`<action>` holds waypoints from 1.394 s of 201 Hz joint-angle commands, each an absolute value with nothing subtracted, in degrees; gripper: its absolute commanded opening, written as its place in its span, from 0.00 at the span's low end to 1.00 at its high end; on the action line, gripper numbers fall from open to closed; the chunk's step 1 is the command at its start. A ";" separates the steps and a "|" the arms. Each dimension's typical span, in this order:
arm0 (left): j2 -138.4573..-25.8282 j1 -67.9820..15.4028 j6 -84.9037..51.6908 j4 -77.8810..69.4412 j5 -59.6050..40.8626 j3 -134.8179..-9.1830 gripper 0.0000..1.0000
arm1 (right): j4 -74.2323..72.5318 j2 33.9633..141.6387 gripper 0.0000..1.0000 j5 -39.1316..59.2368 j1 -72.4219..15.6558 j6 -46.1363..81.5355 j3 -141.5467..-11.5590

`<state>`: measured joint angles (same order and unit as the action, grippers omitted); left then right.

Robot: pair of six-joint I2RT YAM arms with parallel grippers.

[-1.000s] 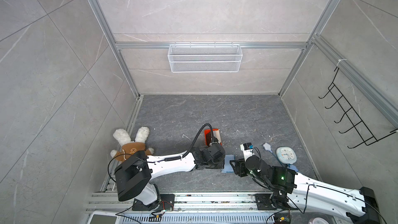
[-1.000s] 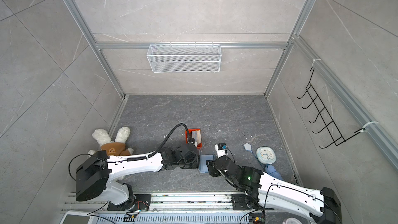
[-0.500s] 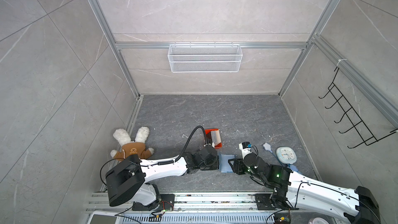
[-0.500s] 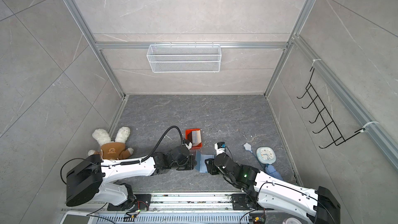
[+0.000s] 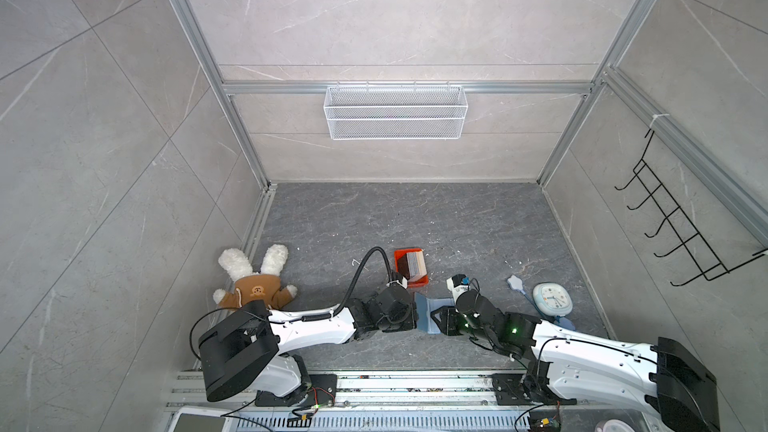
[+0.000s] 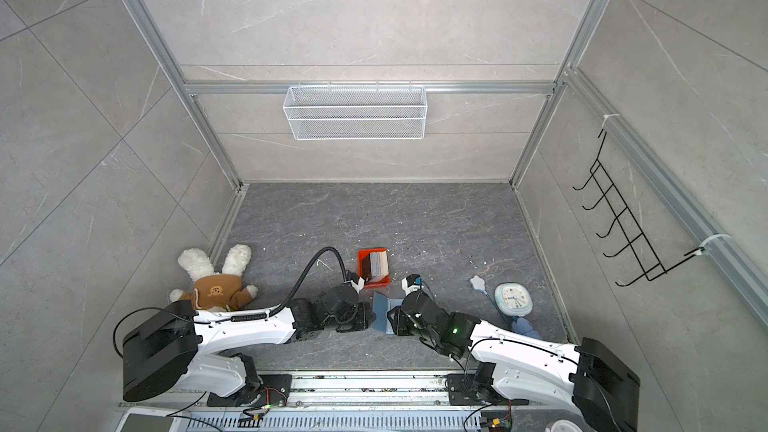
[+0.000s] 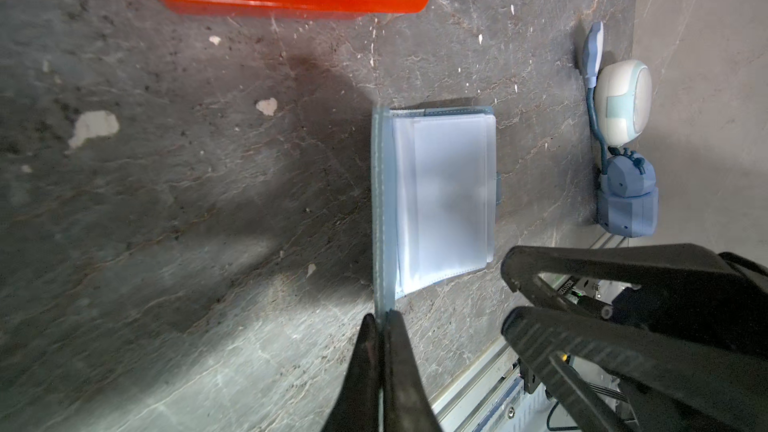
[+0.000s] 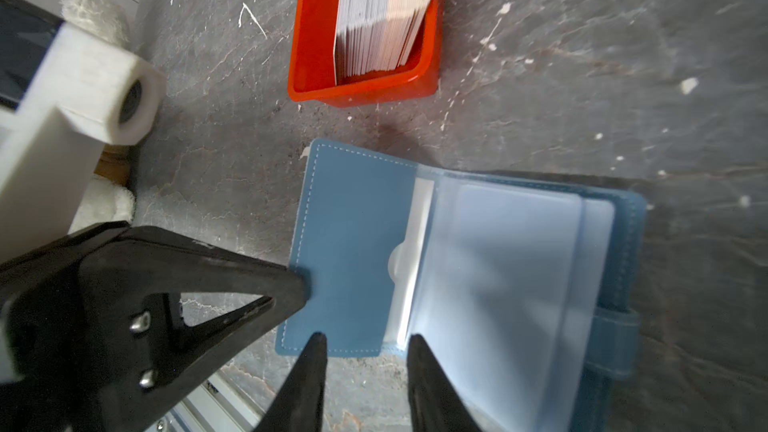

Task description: Put the credit cards into the card holder

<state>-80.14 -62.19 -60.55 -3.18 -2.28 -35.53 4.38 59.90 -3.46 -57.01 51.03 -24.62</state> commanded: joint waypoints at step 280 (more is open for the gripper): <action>-79.44 -54.66 -51.21 0.94 -14.91 -42.09 0.24 | -12.38 79.79 0.16 4.99 -56.02 51.13 -23.50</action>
<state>-77.34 -55.31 -53.54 2.72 -12.45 -40.38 -11.75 79.50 4.78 -56.21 51.22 -24.62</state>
